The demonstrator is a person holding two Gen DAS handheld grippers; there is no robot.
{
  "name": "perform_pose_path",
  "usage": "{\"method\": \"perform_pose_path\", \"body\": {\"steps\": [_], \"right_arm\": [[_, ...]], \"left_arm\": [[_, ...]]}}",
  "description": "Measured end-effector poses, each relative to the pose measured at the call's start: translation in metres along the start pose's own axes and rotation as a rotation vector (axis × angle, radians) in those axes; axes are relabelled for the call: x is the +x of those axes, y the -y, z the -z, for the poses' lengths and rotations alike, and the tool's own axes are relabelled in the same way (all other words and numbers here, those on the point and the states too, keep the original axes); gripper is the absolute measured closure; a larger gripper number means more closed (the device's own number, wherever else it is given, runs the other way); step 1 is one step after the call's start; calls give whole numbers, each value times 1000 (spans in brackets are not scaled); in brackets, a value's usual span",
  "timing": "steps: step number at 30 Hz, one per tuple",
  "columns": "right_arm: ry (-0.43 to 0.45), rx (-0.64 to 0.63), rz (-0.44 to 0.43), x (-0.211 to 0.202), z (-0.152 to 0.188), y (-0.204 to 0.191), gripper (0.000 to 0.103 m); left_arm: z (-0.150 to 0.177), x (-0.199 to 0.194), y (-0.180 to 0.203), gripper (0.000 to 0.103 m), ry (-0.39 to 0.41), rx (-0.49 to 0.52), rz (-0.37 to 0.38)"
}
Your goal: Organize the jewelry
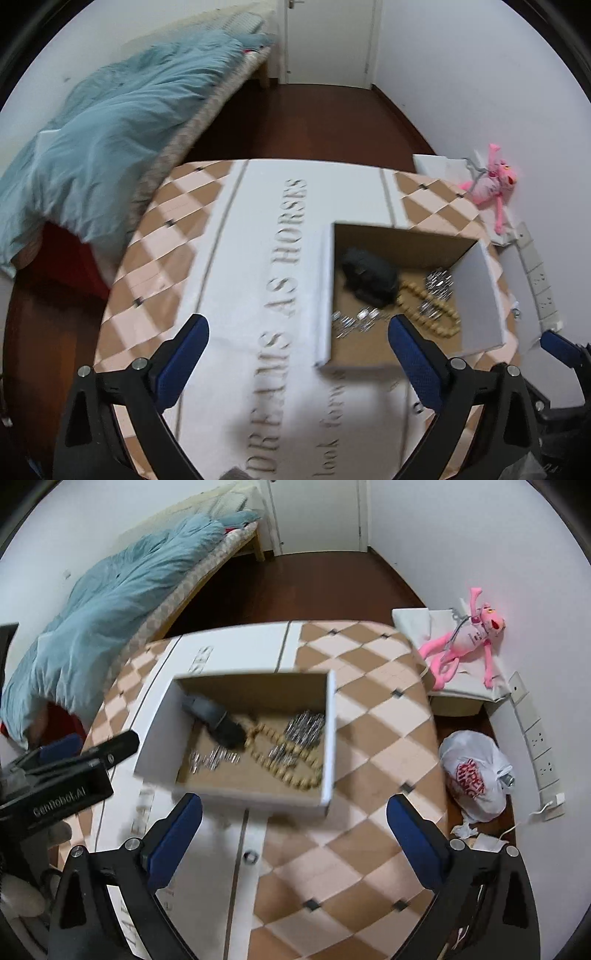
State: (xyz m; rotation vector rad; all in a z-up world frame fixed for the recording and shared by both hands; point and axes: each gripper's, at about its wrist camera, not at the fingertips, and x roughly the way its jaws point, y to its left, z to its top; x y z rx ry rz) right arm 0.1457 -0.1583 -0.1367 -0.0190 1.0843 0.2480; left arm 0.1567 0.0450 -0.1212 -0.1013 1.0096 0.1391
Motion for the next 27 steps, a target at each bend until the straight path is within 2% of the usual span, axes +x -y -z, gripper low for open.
{"method": "perform_pose_path", "body": {"steps": [5, 6, 7, 11, 13, 15, 16, 17, 18, 21, 25, 27], "right_arm": [[-78, -5, -38, 31, 37, -12, 2], [-84, -8, -42, 37, 43, -15, 6], [-89, -17, -45, 41, 47, -18, 15], [-110, -62, -36, 58, 60, -32, 36], [-117, -79, -27, 65, 67, -38, 57], [-81, -101, 10, 65, 71, -41, 75], [-79, -98, 3, 65, 71, -41, 92], [-76, -93, 0, 65, 71, -40, 94], [-78, -79, -9, 65, 70, -37, 103], [-63, -23, -39, 60, 67, -22, 103], [-42, 78, -130, 50, 61, -1, 103], [-61, 88, -165, 54, 57, 0, 102]], "left_arm": [[37, 13, -13, 4, -58, 13, -49], [44, 18, -14, 4, -80, 17, -56], [51, 24, -17, 4, -107, 16, -64], [69, 33, -22, 4, -147, 7, -77], [75, 34, -25, 4, -155, 7, -82], [78, 34, -26, 4, -162, 8, -87], [79, 34, -26, 4, -162, 10, -86], [79, 34, -24, 4, -161, 14, -84], [79, 34, -22, 4, -159, 18, -83], [76, 32, -12, 4, -146, 39, -67], [72, 31, -2, 4, -137, 57, -52], [71, 32, -1, 4, -136, 54, -52]]}}
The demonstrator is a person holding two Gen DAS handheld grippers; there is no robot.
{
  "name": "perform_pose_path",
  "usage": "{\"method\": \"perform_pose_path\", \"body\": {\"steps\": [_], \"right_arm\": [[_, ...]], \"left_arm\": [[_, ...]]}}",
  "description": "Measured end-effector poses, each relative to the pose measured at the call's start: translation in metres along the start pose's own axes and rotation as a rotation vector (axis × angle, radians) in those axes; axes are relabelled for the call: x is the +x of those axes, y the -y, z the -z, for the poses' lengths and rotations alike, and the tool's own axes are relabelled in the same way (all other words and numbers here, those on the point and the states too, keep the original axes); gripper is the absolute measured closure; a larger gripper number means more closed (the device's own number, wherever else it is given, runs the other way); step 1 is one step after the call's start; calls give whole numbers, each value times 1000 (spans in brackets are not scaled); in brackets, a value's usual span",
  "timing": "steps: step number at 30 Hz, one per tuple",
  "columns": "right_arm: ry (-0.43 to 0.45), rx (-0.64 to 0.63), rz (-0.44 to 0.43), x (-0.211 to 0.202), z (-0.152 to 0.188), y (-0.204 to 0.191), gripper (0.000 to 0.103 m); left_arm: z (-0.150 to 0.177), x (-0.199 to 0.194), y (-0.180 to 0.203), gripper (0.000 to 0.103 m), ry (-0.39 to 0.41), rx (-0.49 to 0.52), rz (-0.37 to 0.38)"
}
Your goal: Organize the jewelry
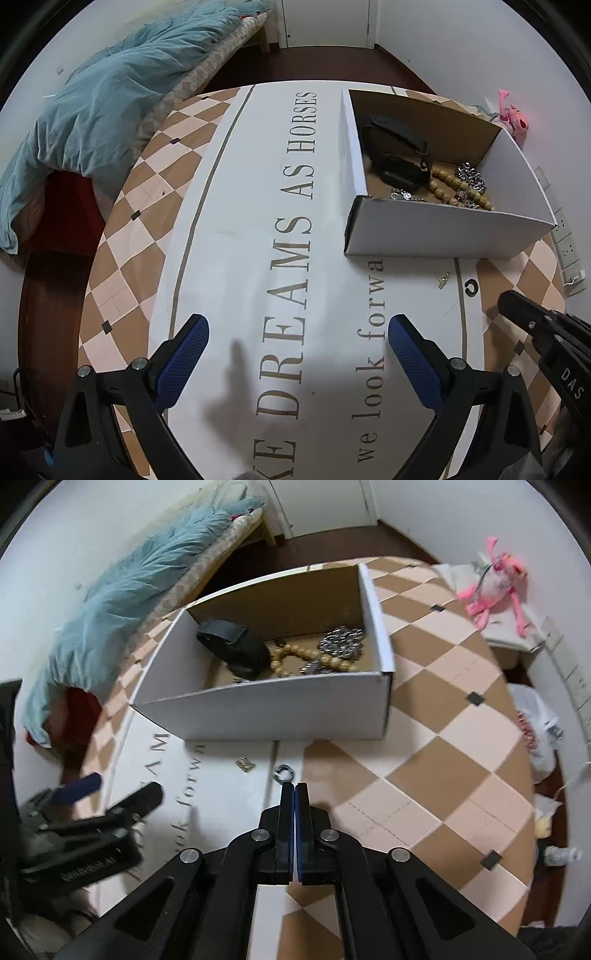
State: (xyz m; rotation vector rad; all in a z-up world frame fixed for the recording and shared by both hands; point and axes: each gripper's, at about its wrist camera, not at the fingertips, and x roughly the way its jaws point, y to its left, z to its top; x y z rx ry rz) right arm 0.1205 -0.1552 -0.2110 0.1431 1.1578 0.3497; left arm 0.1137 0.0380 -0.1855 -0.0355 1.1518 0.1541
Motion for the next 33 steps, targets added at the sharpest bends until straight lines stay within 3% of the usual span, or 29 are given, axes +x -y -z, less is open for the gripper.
{"method": "perform_pose_path", "body": {"steps": [2, 3, 4, 12, 13, 15, 17, 22, 29, 31, 33], "right_arm": [[-5, -21, 4, 5, -3, -3, 91], [-2, -32, 12, 7, -4, -6, 74], [0, -46, 17, 9, -4, -9, 68], [8, -165, 104, 28, -6, -35, 68], [13, -187, 124, 29, -6, -37, 72], [20, -224, 159, 30, -5, -43, 90], [15, -232, 155, 29, -3, -44, 90], [71, -141, 129, -5, -2, -23, 90], [96, 2, 169, -32, -3, 27, 90], [95, 21, 181, -33, -4, 35, 90], [96, 39, 186, -34, -5, 42, 90]], "left_arm": [[-1, 1, -1, 4, -3, -4, -7], [-1, 1, -3, 4, -3, -8, -12], [0, 0, -5, 4, -3, -12, -17], [3, 4, -18, 4, -17, -28, -39], [3, 3, -18, 4, -16, -26, -41], [3, 2, -17, 4, -14, -22, -43], [2, 0, -15, 4, -5, -16, -44], [-4, -2, 3, 4, 9, -9, 2], [-13, 11, 55, 5, 3, 7, 115], [-14, 12, 66, 11, 14, 27, 123], [-14, 14, 77, 36, 21, 54, 116]]}}
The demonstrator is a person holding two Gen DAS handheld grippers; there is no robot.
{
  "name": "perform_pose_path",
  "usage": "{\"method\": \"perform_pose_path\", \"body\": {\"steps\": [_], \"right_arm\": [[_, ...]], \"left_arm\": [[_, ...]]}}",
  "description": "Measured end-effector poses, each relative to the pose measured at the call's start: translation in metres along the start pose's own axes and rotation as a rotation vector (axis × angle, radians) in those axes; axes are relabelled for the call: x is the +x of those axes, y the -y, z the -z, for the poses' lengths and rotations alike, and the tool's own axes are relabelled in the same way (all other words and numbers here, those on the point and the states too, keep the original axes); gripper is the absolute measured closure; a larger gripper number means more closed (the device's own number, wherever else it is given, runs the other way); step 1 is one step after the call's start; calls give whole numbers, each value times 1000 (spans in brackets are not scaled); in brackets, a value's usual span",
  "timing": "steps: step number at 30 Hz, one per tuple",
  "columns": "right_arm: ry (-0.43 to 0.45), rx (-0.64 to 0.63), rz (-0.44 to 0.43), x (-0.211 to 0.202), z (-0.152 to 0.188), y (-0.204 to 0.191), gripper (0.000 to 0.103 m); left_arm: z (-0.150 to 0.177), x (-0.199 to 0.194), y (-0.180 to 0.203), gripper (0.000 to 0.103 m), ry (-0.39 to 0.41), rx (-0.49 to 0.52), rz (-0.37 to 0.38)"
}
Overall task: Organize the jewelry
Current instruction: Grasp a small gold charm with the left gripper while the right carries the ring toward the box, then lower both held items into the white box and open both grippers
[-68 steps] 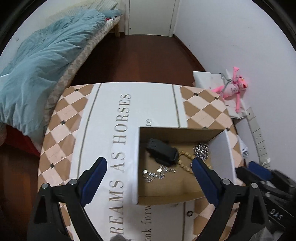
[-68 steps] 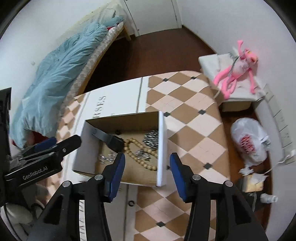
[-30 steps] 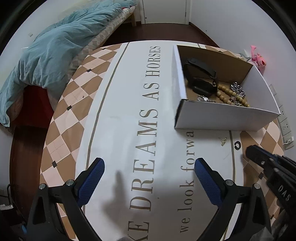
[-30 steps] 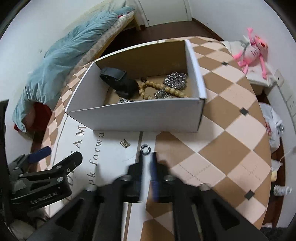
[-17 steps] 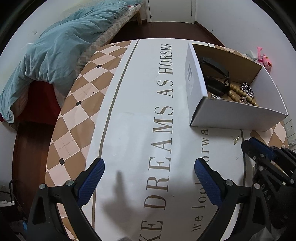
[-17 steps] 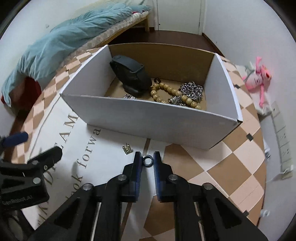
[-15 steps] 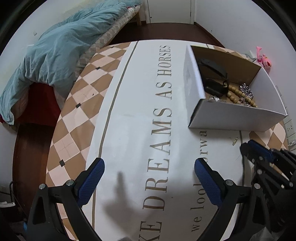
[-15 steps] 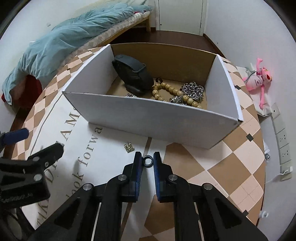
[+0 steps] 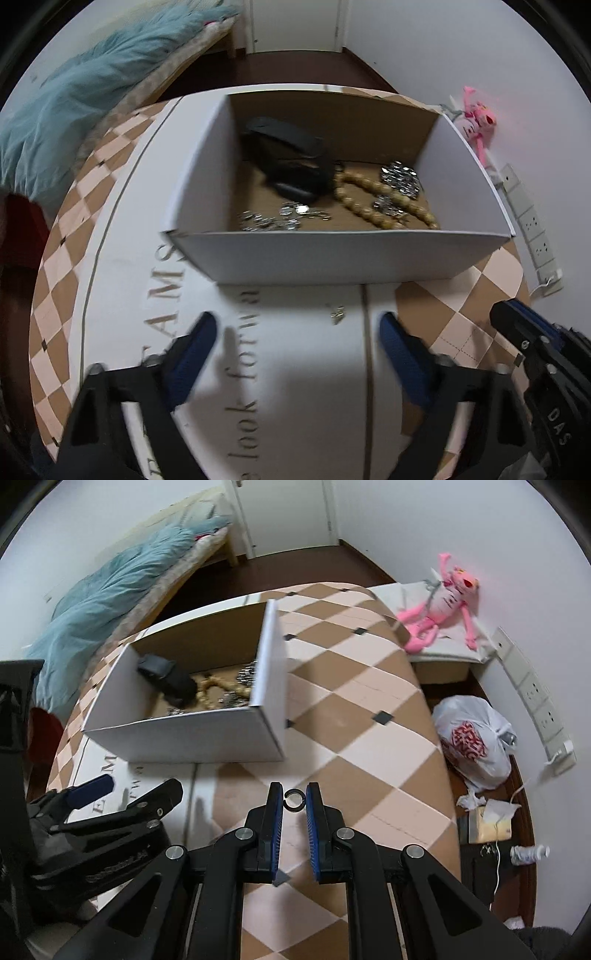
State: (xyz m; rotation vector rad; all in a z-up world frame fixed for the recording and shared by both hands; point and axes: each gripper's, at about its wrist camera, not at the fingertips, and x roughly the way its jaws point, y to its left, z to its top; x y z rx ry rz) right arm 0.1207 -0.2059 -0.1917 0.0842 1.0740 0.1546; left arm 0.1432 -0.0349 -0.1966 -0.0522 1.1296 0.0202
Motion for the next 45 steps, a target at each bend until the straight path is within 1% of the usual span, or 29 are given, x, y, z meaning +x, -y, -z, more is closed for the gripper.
{"method": "perform_pose_path", "body": {"steps": [1, 2, 3, 4, 6, 8, 14, 16, 19, 22, 24, 26, 29, 31, 34, 36, 39, 41, 45], "right_arm": [[-1, 6, 2, 0, 0, 3, 90], [-1, 12, 5, 1, 0, 5, 90], [1, 16, 5, 0, 1, 6, 90], [2, 19, 5, 0, 1, 7, 90], [6, 21, 8, 0, 0, 7, 90], [9, 25, 7, -2, 0, 8, 90], [29, 28, -14, -15, -5, 5, 90], [43, 23, -28, -25, -7, 2, 90], [69, 19, -56, -43, -14, -1, 90], [99, 22, -100, -62, -25, -5, 90], [114, 27, -135, -70, -39, -7, 90], [125, 26, -160, -72, -54, -11, 90], [116, 21, -192, -64, -77, -20, 90], [88, 17, -211, -53, -89, -26, 90], [18, -11, -226, -30, -106, -37, 90], [-35, -26, -230, -14, -113, -42, 90], [-119, -51, -217, 11, -120, -45, 90], [-164, -59, -203, 24, -125, -45, 90], [-211, -56, -199, 33, -131, -41, 89]], "left_arm": [[0, 3, 3, 44, -6, 10, 6], [0, 7, 7, 57, -18, 18, 8], [1, 6, 9, 62, 0, 29, -9], [1, 6, 10, 69, 8, 39, -3], [-1, 5, 12, 90, 17, 48, 5], [-2, 6, 12, 95, 17, 46, 21], [-1, -3, 7, 97, 31, 30, 57], [1, -11, 6, 97, 37, 22, 77], [-5, -37, -4, 97, 62, -1, 131], [-21, -72, -16, 97, 117, -16, 176], [-39, -92, -24, 97, 151, -17, 195], [-57, -104, -29, 97, 181, -13, 197], [-83, -107, -33, 97, 199, 4, 180], [-91, -100, -34, 97, 181, 9, 176], [-102, -80, -39, 97, 115, -1, 186], [-107, -65, -41, 97, 64, -8, 198], [-111, -40, -44, 96, -41, -36, 231], [-113, -30, -47, 96, -86, -55, 236], [-114, -28, -49, 95, -112, -66, 201]]}}
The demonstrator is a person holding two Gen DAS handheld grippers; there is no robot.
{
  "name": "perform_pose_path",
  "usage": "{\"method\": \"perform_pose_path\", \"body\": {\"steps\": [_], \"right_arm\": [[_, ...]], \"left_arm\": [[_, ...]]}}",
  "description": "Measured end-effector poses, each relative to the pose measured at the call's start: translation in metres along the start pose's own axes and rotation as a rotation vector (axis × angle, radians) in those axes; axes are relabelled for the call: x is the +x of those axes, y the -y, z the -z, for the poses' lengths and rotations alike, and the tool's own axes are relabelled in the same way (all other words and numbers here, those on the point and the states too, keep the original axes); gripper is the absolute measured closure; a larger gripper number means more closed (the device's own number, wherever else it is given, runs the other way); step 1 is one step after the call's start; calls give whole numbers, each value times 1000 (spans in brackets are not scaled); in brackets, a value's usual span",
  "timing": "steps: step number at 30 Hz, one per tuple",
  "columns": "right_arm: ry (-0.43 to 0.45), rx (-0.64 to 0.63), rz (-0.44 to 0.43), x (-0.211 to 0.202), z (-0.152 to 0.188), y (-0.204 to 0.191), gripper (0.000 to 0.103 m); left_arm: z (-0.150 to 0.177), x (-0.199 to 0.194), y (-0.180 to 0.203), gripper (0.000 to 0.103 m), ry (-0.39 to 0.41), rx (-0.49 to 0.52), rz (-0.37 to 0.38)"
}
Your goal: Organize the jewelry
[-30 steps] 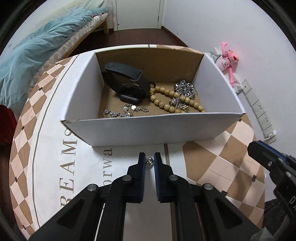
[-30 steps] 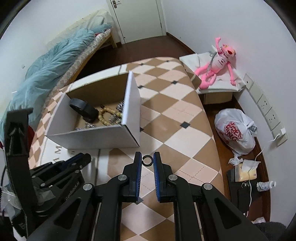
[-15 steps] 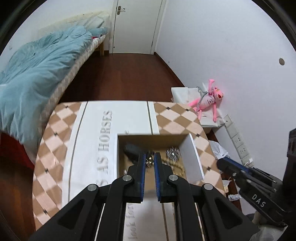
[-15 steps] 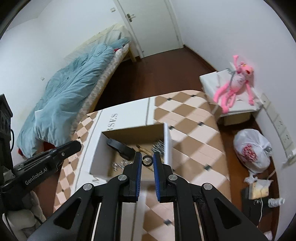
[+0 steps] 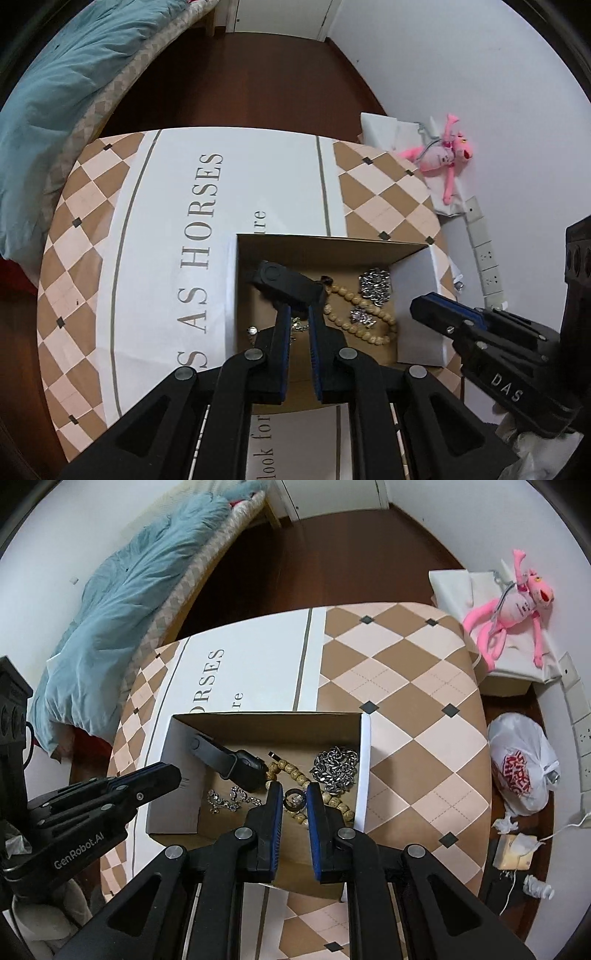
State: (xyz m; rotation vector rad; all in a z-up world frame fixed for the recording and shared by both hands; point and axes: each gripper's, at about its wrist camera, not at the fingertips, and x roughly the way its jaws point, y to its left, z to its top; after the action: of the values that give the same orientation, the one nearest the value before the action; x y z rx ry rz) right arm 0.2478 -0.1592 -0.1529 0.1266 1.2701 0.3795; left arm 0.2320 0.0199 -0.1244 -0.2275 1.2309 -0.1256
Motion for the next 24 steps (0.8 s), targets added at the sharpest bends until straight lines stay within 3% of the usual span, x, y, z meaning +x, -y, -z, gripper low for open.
{"method": "perform_pose_path", "body": {"steps": [5, 7, 9, 11, 13, 15, 16, 24], "right_arm": [[-7, 10, 14, -5, -4, 3, 73], [-7, 9, 25, -8, -5, 3, 72], [-1, 8, 44, -13, -4, 3, 72], [11, 2, 74, -19, -4, 3, 65], [22, -3, 117, -24, -3, 2, 41], [30, -14, 178, -27, -1, 1, 24], [29, -14, 204, -28, 1, 1, 14], [-13, -29, 308, -18, 27, 0, 2]], "left_arm": [[-5, -3, 1, 89, 4, 6, -72], [-8, -6, -1, 71, 11, 7, -97], [-10, -11, -2, 41, 30, 1, -112], [-9, -18, -3, 38, 54, 0, -132], [-8, -20, -4, 37, 59, 6, -158], [-5, -22, -4, 7, 66, 16, -195], [-3, -22, -5, 2, 69, 21, -206], [21, -17, -7, 1, 81, 31, -269]]}}
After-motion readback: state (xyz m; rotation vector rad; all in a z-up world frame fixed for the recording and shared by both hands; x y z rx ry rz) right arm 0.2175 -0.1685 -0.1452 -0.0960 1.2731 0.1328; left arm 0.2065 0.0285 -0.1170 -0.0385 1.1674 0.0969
